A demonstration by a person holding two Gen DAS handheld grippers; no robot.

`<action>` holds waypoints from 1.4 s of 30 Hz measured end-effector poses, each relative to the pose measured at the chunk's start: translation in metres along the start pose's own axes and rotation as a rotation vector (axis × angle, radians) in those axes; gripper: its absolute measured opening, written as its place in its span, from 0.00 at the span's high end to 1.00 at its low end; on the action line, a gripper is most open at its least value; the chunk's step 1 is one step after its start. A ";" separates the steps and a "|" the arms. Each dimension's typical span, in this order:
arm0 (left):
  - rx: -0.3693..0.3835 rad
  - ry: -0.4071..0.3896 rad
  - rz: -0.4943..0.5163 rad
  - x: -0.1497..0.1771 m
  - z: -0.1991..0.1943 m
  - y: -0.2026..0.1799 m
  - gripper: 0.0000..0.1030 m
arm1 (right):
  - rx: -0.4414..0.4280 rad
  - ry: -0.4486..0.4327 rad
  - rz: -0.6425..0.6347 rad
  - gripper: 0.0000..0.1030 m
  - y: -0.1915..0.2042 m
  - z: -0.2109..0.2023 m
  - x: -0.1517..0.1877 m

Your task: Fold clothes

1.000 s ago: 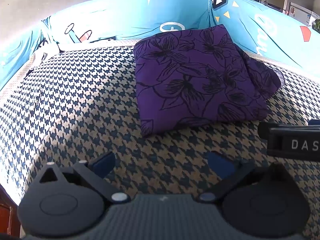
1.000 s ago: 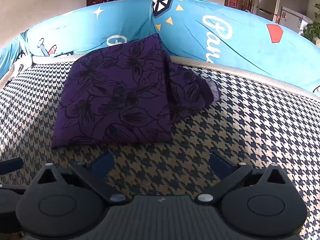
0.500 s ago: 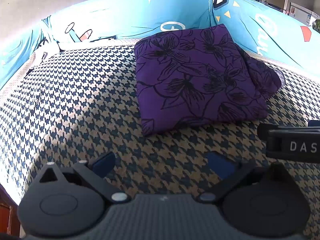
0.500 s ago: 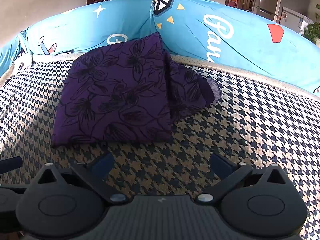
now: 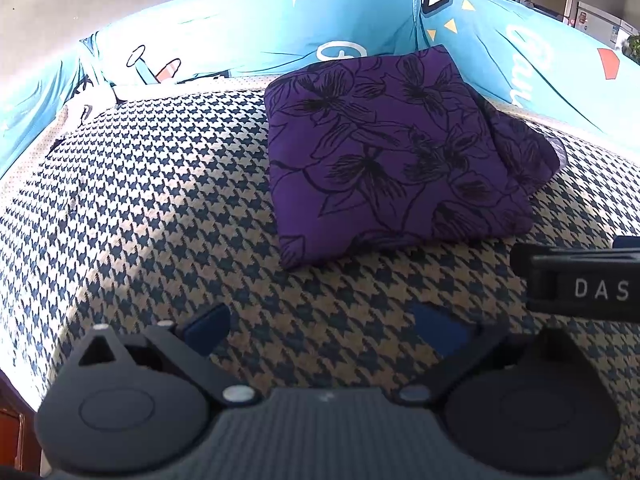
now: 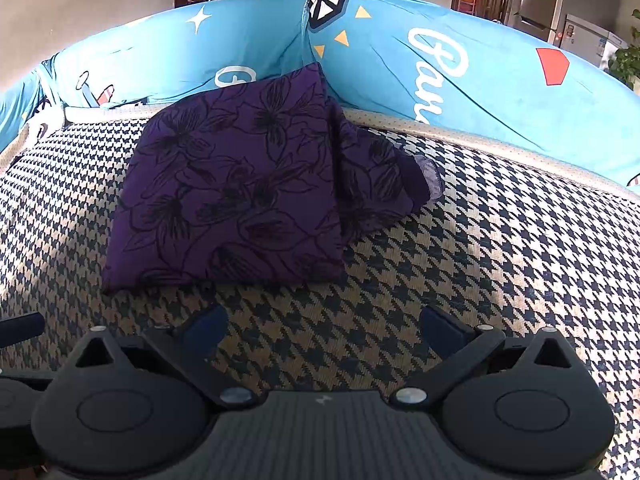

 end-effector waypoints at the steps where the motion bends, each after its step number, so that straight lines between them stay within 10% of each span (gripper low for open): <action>1: 0.001 0.000 0.003 0.000 0.000 -0.001 0.00 | -0.001 -0.001 0.000 0.00 0.000 0.000 0.000; 42: -0.034 -0.050 0.035 0.016 -0.060 -0.048 0.00 | -0.040 -0.068 0.045 0.00 -0.043 -0.054 -0.001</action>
Point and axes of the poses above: each gripper's, at about its wrist camera, not at the fingertips, and z roughly the way its jaws point, y to its left, x to its underside, the point moved 5 cm from there along z, roughly the way its jaws point, and after that the axes turned 2 degrees about -y, right-handed, at the moved point
